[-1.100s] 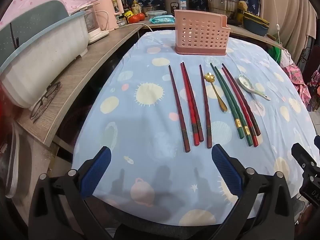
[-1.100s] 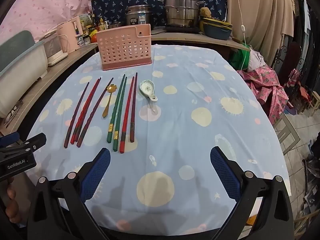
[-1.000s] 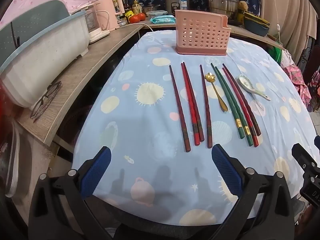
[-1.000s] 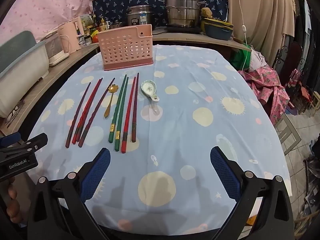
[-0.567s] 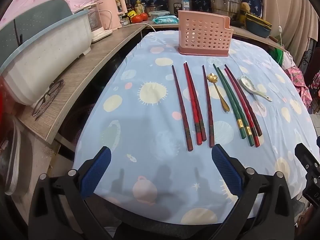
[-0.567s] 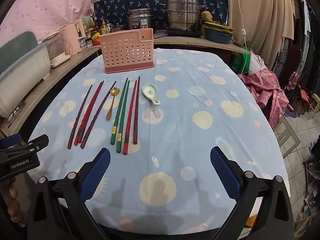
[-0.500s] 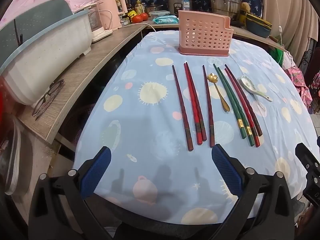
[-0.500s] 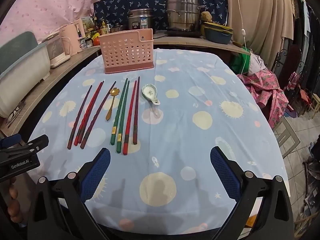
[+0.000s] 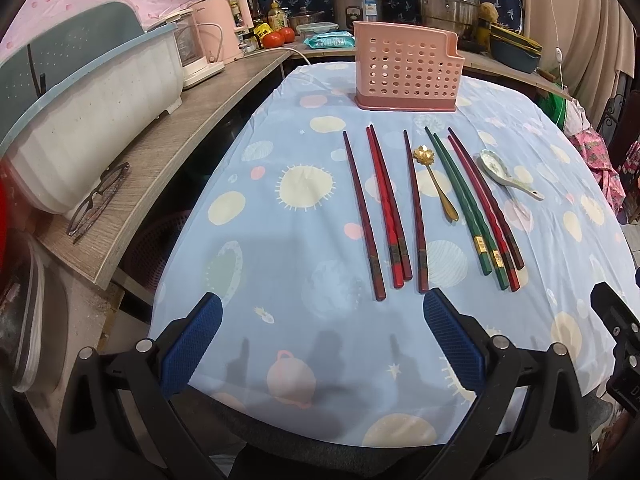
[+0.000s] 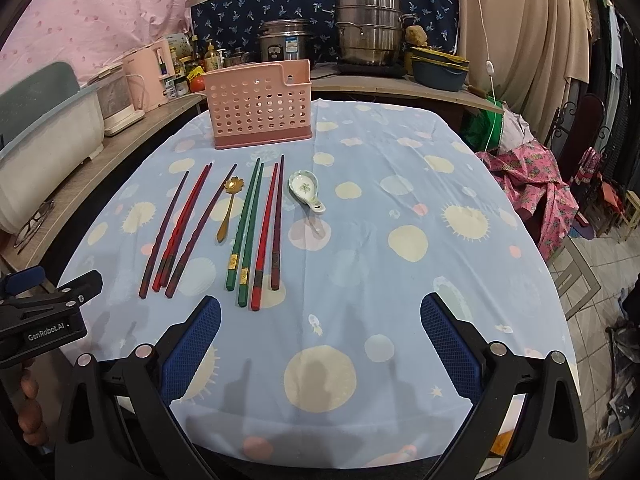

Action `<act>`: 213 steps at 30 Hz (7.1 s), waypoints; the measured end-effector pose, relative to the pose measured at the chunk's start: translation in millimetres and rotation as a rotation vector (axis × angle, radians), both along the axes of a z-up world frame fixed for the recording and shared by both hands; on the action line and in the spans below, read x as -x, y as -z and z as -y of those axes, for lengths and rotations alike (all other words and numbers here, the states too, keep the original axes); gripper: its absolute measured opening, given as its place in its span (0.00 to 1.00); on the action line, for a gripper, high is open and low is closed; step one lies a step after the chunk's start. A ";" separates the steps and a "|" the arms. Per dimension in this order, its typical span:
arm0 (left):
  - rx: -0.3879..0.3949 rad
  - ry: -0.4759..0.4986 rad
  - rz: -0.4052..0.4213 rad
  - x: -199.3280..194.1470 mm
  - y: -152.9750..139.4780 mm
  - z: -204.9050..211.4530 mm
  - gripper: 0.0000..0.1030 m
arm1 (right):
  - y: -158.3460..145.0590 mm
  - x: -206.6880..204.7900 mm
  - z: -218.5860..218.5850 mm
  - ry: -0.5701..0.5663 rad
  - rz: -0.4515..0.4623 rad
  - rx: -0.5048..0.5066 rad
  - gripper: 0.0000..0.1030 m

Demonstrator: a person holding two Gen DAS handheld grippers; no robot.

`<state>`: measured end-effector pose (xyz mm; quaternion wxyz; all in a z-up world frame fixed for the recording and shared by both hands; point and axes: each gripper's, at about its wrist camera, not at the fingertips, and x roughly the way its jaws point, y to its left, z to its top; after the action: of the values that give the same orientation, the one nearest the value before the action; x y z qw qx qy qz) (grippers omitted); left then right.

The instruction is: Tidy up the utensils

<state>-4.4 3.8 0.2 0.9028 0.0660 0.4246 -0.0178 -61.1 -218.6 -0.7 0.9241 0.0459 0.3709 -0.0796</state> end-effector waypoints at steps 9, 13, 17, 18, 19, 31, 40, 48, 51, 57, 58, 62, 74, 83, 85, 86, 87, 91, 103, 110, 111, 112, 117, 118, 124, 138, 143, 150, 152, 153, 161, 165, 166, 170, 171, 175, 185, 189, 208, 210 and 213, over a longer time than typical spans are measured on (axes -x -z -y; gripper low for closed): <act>-0.001 0.000 -0.001 0.4 0.0 0.1 0.93 | 0.2 -0.3 0.2 0.001 -0.002 0.000 0.93; 0.000 -0.001 0.000 0.7 0.2 0.6 0.93 | 0.4 -0.3 0.5 0.003 -0.006 -0.002 0.93; 0.002 -0.002 -0.001 0.3 0.6 0.0 0.93 | 0.2 -0.5 1.0 0.003 -0.005 -0.001 0.93; 0.003 -0.002 -0.002 0.4 0.7 -0.1 0.93 | 0.3 -0.7 1.1 0.002 -0.006 -0.002 0.93; 0.003 -0.003 -0.002 0.5 1.1 -0.3 0.93 | 0.4 -0.8 1.2 0.003 -0.007 -0.003 0.93; 0.002 -0.001 -0.004 0.4 0.9 -0.4 0.93 | 0.5 -0.2 1.6 0.004 -0.006 -0.004 0.93; 0.002 -0.001 -0.004 0.9 0.9 -0.3 0.93 | 0.5 -0.1 1.9 0.003 -0.007 -0.005 0.93; 0.002 -0.005 -0.007 1.4 2.3 0.1 0.93 | 1.3 1.0 2.5 0.006 -0.009 -0.008 0.93; 0.002 -0.006 -0.010 1.5 3.1 -0.1 0.93 | 2.3 1.2 3.7 0.009 -0.012 -0.014 0.93; 0.005 -0.012 -0.009 1.3 2.9 -2.7 0.93 | 1.6 1.9 1.5 0.004 -0.007 -0.012 0.93; 0.005 -0.010 -0.010 1.1 2.9 -2.6 0.93 | 1.7 1.6 1.3 0.004 -0.007 -0.012 0.93; 0.004 -0.009 -0.010 0.8 2.5 -2.6 0.93 | 1.7 0.9 0.6 0.002 -0.006 -0.013 0.93; 0.007 -0.008 -0.021 -1.4 3.8 -2.6 0.93 | 1.2 1.4 0.5 0.001 -0.005 -0.013 0.93; 0.014 -0.017 -0.042 -6.8 8.7 -4.8 0.93 | 0.7 -0.7 -0.1 -0.001 -0.011 -0.016 0.93; 0.025 -0.021 -0.050 -9.3 10.0 -6.3 0.93 | 0.7 -1.8 0.2 0.000 -0.012 -0.016 0.93; 0.030 -0.024 -0.054 -10.1 10.5 -7.4 0.93 | 0.7 -2.4 0.2 0.000 -0.012 -0.017 0.93; 0.035 -0.027 -0.057 -11.7 11.1 -8.6 0.93 | 1.1 -2.6 0.5 0.001 -0.013 -0.019 0.93; 0.055 -0.028 -0.083 -23.3 16.4 -11.0 0.93 | 4.8 -8.7 4.8 0.009 -0.025 -0.032 0.93; 0.073 0.007 -0.165 -61.8 43.9 -3.5 0.92 | 17.3 -36.7 18.2 0.038 -0.063 -0.058 0.93; 0.097 0.026 -0.210 -74.4 55.6 -1.9 0.70 | 17.9 -59.3 22.3 0.032 -0.062 -0.065 0.88; 0.099 0.028 -0.218 -76.0 57.4 -1.8 0.68 | 17.8 -64.4 22.8 0.029 -0.064 -0.068 0.87; 0.099 0.030 -0.222 -77.2 59.0 -1.6 0.66 | 17.7 -70.0 24.1 0.027 -0.064 -0.075 0.85; 0.089 0.051 -0.211 -79.9 59.8 0.9 0.60 | 19.8 -101.9 30.6 0.018 -0.062 -0.111 0.67; 0.093 0.059 -0.207 -79.8 59.4 1.3 0.57 | 20.7 -108.8 32.4 0.016 -0.065 -0.123 0.62; 0.108 0.095 -0.214 -78.8 57.3 3.2 0.38 | 28.1 -144.0 45.1 0.017 -0.086 -0.191 0.43; 0.184 0.104 -0.250 -84.1 57.4 -3.9 0.19 | 66.8 -163.9 47.6 -0.006 -0.174 -0.312 0.14; 0.192 0.105 -0.242 -83.2 57.9 -4.7 0.19 | 68.6 -159.7 46.7 -0.009 -0.158 -0.312 0.12; 0.241 0.108 -0.246 -82.4 55.6 -10.5 0.07 | 62.4 -150.4 45.1 -0.021 -0.149 -0.319 0.07; 0.246 0.106 -0.239 -80.2 52.8 -11.7 0.07 | 56.5 -145.4 44.8 -0.024 -0.136 -0.317 0.07; 0.246 0.107 -0.231 -79.0 50.4 -11.6 0.07 | 53.2 -142.5 45.0 -0.024 -0.128 -0.315 0.07; 0.269 0.105 -0.141 -75.2 16.9 -19.3 0.07 | 17.4 -126.1 54.0 -0.013 -0.048 -0.309 0.07; 0.282 0.100 -0.108 -76.9 1.8 -23.8 0.07 | 2.2 -122.7 55.6 -0.014 -0.013 -0.288 0.07; 0.287 0.099 -0.097 -78.1 -3.0 -24.8 0.07 | -1.2 -122.4 55.5 -0.015 -0.005 -0.282 0.07; 0.281 0.100 -0.019 -87.9 -29.4 -25.8 0.07 | -14.9 -126.1 57.1 -0.026 0.025 -0.267 0.06; 0.282 0.100 0.010 -92.6 -40.2 -26.5 0.07 | -19.0 -127.9 58.1 -0.028 0.035 -0.265 0.06; 0.288 0.104 0.118 -111.0 -81.7 -27.8 0.07 | -34.5 -141.6 64.2 -0.028 0.072 -0.249 0.06; 0.303 0.128 0.324 -168.8 -176.9 -21.8 0.07 | -78.5 -205.9 80.7 -0.041 0.161 -0.235 0.06; 0.330 0.156 0.397 -187.5 -215.6 -14.1 0.07 | -96.6 -238.0 82.6 -0.043 0.203 -0.216 0.06; 0.362 0.153 0.462 -296.3 -221.0 28.8 0.07 | -85.7 -370.6 77.5 -0.061 0.196 -0.228 0.06; 0.357 0.150 0.442 -302.0 -208.4 28.6 0.07 | -76.2 -376.6 75.9 -0.064 0.174 -0.223 0.06; 0.356 0.140 0.408 -310.6 -192.7 27.4 0.07 | -64.0 -383.8 73.1 -0.065 0.148 -0.231 0.06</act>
<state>306.2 -23.6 192.9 0.9636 -0.0622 0.2186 -0.1406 322.7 -291.6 63.3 0.9397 0.1454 0.3096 -0.0027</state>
